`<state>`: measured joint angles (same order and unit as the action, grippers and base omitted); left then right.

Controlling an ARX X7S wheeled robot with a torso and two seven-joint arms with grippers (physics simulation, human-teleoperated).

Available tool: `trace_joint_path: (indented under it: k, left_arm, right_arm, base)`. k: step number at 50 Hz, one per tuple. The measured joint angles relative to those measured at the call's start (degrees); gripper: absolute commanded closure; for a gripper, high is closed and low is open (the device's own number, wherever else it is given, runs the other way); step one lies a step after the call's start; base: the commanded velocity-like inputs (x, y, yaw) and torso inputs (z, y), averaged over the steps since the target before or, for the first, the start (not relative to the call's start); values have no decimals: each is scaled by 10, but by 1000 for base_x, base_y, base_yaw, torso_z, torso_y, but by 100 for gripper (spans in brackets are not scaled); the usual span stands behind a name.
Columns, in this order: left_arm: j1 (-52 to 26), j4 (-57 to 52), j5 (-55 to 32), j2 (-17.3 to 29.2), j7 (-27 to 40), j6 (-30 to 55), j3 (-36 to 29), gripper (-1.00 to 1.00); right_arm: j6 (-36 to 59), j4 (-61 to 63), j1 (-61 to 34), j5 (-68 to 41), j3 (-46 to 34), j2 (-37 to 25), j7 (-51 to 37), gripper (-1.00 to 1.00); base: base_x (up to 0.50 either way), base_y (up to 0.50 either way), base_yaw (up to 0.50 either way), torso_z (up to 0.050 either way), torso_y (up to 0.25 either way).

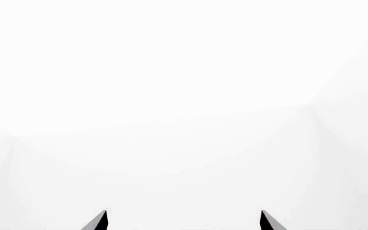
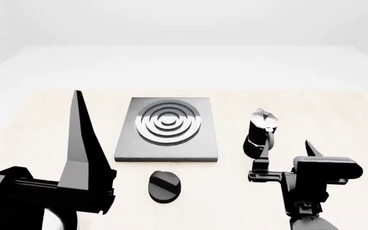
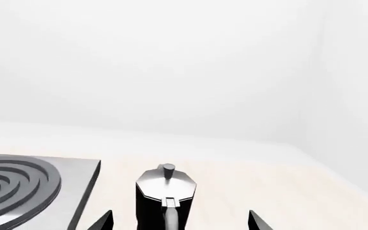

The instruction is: Turn on the stove and put the moka pot on it.

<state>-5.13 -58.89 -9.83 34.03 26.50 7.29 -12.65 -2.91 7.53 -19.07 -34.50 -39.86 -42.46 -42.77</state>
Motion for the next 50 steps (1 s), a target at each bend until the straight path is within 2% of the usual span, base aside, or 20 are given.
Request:
trace_joint_path:
  k: [50]
  left_arm:
    - [6,34,-11,9,11,-35,-11,-100]
  right_arm:
    - [-38,-227,-55,25,-11,101,73,-100]
  base:
    - [0,0,0,0,0]
